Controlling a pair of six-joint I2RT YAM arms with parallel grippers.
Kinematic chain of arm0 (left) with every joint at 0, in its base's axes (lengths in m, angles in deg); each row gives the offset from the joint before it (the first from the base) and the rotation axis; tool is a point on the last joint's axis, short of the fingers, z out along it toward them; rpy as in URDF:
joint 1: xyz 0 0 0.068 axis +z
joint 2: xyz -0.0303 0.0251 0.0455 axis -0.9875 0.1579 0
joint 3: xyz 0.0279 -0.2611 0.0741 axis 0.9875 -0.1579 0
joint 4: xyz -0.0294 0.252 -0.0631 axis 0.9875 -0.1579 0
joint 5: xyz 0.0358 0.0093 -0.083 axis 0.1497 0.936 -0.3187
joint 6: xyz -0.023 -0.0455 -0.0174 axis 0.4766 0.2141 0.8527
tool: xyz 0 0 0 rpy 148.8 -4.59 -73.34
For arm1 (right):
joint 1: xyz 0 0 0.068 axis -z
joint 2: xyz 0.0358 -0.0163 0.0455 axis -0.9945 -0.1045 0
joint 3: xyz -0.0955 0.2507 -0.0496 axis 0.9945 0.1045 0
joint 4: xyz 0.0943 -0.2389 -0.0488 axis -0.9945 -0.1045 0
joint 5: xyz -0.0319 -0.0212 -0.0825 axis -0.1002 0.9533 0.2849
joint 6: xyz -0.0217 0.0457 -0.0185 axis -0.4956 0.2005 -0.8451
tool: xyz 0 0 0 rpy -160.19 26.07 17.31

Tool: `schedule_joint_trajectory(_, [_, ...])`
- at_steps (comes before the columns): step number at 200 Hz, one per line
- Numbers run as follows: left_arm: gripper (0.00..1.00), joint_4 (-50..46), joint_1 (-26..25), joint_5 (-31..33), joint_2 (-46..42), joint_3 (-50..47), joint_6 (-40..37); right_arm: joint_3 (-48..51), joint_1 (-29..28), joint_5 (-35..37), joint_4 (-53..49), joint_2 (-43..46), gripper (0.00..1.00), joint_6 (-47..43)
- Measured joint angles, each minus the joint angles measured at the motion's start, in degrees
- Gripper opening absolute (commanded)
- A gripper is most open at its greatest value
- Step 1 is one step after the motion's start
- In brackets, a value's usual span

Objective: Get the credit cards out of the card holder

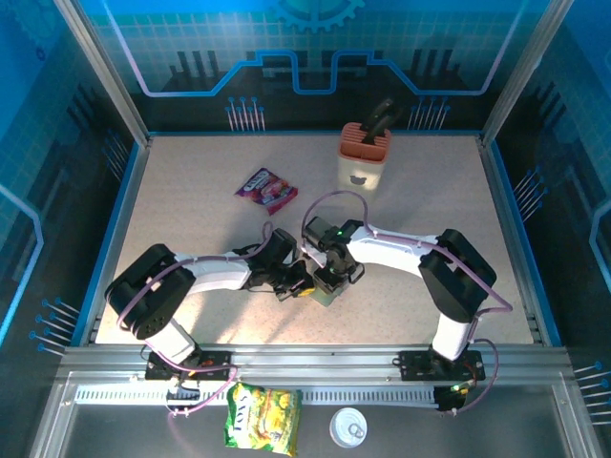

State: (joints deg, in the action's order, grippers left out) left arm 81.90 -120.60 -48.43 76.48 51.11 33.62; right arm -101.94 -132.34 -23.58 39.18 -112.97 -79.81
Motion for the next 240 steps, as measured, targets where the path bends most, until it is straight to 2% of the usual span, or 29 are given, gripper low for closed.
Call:
schedule_joint_trajectory(21, [0.0,0.1,0.2,-0.3,0.2,0.0,0.0,0.0,-0.5,0.3,0.0,0.0,0.34,0.5])
schedule_joint_trajectory(72, [0.0,0.9,0.5,-1.3,0.5,-0.3,0.0,0.0,-0.9,-0.7,0.0,0.0,0.42,1.9])
schedule_joint_trajectory(139, [0.0,1.3,1.0,-2.4,0.9,-0.4,0.1,-0.2,-2.0,1.7,-0.4,-0.8,0.39,4.5])
schedule_joint_trajectory(159, [0.0,1.2,1.1,-2.6,0.9,-0.4,0.2,-0.6,-2.4,2.5,-0.7,-1.3,0.36,5.8])
schedule_joint_trajectory(207, [0.0,1.3,1.1,-2.6,1.0,-0.4,0.2,-0.5,-3.3,4.0,-0.6,-1.2,0.21,9.1])
schedule_joint_trajectory(240, [0.0,1.3,1.1,-2.6,1.0,-0.4,0.2,1.2,-3.5,4.3,1.2,0.2,0.16,10.4])
